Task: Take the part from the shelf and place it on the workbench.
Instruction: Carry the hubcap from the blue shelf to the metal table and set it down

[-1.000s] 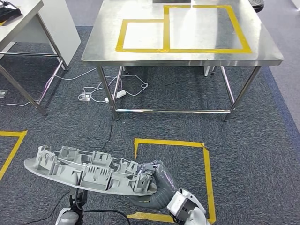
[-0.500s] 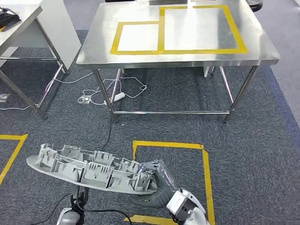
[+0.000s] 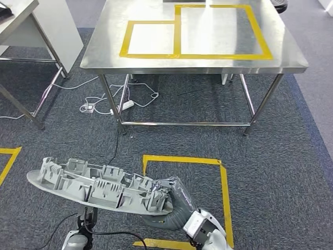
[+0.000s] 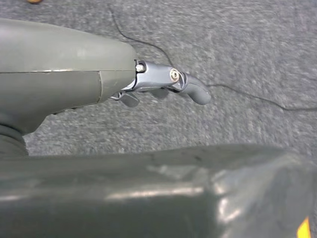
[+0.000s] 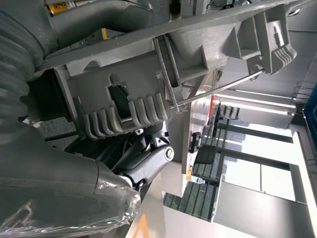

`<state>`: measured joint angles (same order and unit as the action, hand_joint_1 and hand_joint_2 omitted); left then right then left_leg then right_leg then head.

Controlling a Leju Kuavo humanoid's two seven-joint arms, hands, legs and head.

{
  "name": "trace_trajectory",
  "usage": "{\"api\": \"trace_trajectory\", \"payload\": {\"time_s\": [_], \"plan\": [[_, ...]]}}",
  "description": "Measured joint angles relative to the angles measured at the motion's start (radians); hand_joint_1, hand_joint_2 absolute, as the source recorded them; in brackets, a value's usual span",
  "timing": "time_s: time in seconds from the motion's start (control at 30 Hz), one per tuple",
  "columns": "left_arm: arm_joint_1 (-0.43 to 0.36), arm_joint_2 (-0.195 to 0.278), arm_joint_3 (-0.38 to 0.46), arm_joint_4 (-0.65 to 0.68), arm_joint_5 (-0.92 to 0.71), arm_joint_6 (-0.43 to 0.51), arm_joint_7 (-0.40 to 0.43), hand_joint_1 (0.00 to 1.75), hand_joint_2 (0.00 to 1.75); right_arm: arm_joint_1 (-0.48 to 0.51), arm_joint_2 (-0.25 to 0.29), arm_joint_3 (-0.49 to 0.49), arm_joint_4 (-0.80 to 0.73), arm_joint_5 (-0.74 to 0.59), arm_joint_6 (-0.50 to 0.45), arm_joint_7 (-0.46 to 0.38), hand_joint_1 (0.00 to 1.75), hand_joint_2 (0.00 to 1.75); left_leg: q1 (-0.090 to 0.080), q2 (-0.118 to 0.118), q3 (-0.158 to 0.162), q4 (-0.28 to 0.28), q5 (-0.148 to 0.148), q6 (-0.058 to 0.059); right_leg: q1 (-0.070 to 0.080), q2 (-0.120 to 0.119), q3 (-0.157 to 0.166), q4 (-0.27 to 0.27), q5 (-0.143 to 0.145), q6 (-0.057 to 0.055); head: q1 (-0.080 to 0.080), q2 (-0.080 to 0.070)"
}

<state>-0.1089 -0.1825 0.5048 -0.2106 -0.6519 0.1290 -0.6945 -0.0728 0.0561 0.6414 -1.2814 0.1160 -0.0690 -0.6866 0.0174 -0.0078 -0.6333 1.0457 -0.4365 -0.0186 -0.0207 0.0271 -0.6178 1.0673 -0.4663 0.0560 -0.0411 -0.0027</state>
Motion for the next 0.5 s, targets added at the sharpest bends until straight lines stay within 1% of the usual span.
{"api": "trace_trajectory", "payload": {"time_s": [0.03, 0.07, 0.1, 0.13, 0.2, 0.23, 0.27, 0.3, 0.33, 0.37, 0.4, 0.43, 0.47, 0.5], "plan": [[0.001, 0.0, 0.0, 0.0, 0.0, 0.001, 0.001, 0.0, 0.0, 0.0, 0.0, 0.0, 0.0, 0.0, -0.001, 0.0, 1.75, 1.75, 0.001, 0.0, -0.001, -0.002, 0.0, 0.001, -0.001, -0.001, 0.0, -0.004, 0.0, 0.006, 0.001, 0.0], [0.002, 0.0, 0.001, 0.0, 0.001, 0.003, 0.002, 0.0, 0.0, 0.0, 0.0, 0.0, 0.0, 0.0, -0.002, 0.0, 1.75, 1.75, 0.003, -0.001, 0.001, -0.005, 0.001, 0.005, -0.001, -0.005, -0.002, 0.0, -0.005, 0.01, 0.001, 0.0], [0.003, 0.0, 0.001, 0.0, 0.001, 0.004, 0.002, 0.0, 0.0, -0.001, 0.0, 0.0, 0.0, 0.0, -0.002, 0.001, 1.75, 1.75, 0.004, -0.001, 0.003, -0.007, 0.001, 0.011, -0.001, -0.009, -0.011, 0.021, -0.02, 0.014, 0.002, 0.0], [0.003, 0.0, 0.002, 0.0, 0.002, 0.005, 0.002, 0.0, 0.0, -0.001, 0.0, 0.0, 0.0, -0.001, -0.002, 0.001, 1.75, 1.75, 0.004, -0.001, 0.005, -0.009, 0.001, 0.017, 0.0, -0.012, -0.031, 0.063, -0.045, 0.015, 0.003, 0.0], [0.004, -0.001, 0.002, 0.0, 0.002, 0.006, 0.002, 0.0, 0.0, -0.001, 0.0, 0.001, 0.0, -0.003, -0.003, 0.002, 1.75, 1.75, -0.001, -0.001, 0.006, -0.009, -0.001, 0.025, 0.003, -0.017, -0.093, 0.193, -0.103, 0.015, 0.004, 0.0], [0.005, -0.002, 0.002, 0.0, 0.002, 0.006, 0.002, 0.0, 0.0, 0.0, 0.0, 0.001, 0.0, -0.004, -0.003, 0.002, 1.75, 1.75, -0.005, -0.001, 0.007, -0.009, -0.001, 0.027, 0.005, -0.018, -0.12, 0.244, -0.118, 0.014, 0.005, 0.0], [0.006, -0.002, 0.002, 0.0, 0.002, 0.006, 0.002, 0.0, 0.0, 0.001, 0.0, 0.001, 0.0, -0.006, -0.003, 0.002, 1.75, 1.75, -0.008, -0.001, 0.008, -0.009, -0.002, 0.03, 0.007, -0.018, -0.133, 0.267, -0.115, 0.011, 0.004, 0.0], [0.006, -0.002, 0.002, 0.0, 0.002, 0.006, 0.002, 0.0, 0.0, 0.002, 0.0, 0.001, 0.0, -0.008, -0.004, 0.002, 1.75, 1.75, -0.012, -0.002, 0.011, -0.008, -0.004, 0.032, 0.011, -0.018, -0.126, 0.246, -0.091, 0.006, 0.004, 0.0], [0.006, -0.002, 0.002, 0.0, 0.002, 0.006, 0.002, 0.0, 0.0, 0.002, 0.0, 0.001, 0.0, -0.011, -0.004, 0.002, 1.75, 1.75, -0.014, -0.003, 0.014, -0.008, -0.005, 0.033, 0.015, -0.018, -0.101, 0.192, -0.054, -0.001, 0.004, 0.0], [0.006, -0.003, 0.002, 0.0, 0.001, 0.006, 0.002, 0.0, 0.0, 0.001, 0.0, 0.001, 0.0, -0.013, -0.004, 0.002, 1.75, 1.75, -0.016, -0.004, 0.018, -0.008, -0.007, 0.034, 0.019, -0.018, -0.068, 0.124, -0.021, -0.009, 0.004, 0.0], [0.005, -0.003, 0.002, 0.0, 0.0, 0.007, 0.002, 0.0, 0.0, -0.001, 0.0, 0.001, 0.0, -0.014, -0.004, 0.002, 1.75, 1.75, -0.019, -0.005, 0.02, -0.007, -0.009, 0.033, 0.023, -0.018, -0.035, 0.06, 0.001, -0.016, 0.004, 0.0], [0.005, -0.004, 0.002, 0.0, 0.0, 0.008, 0.002, 0.0, 0.0, -0.002, 0.0, 0.001, 0.0, -0.015, -0.004, 0.002, 1.75, 1.75, -0.021, -0.005, 0.02, -0.006, -0.009, 0.03, 0.025, -0.018, -0.013, 0.018, 0.012, -0.02, 0.003, 0.0], [0.005, -0.004, 0.001, 0.0, -0.002, 0.009, 0.002, 0.0, 0.0, -0.002, 0.0, 0.001, 0.0, -0.015, -0.004, 0.002, 1.75, 1.75, -0.021, -0.005, 0.019, -0.006, -0.009, 0.027, 0.028, -0.018, -0.003, -0.001, 0.011, -0.024, 0.002, 0.0], [0.005, -0.005, 0.001, 0.0, -0.003, 0.01, 0.002, 0.0, 0.0, -0.002, 0.0, 0.001, 0.0, -0.015, -0.004, 0.002, 1.75, 1.75, -0.021, -0.005, 0.017, -0.006, -0.007, 0.022, 0.029, -0.017, 0.001, -0.007, 0.011, -0.026, 0.002, 0.0]]}}
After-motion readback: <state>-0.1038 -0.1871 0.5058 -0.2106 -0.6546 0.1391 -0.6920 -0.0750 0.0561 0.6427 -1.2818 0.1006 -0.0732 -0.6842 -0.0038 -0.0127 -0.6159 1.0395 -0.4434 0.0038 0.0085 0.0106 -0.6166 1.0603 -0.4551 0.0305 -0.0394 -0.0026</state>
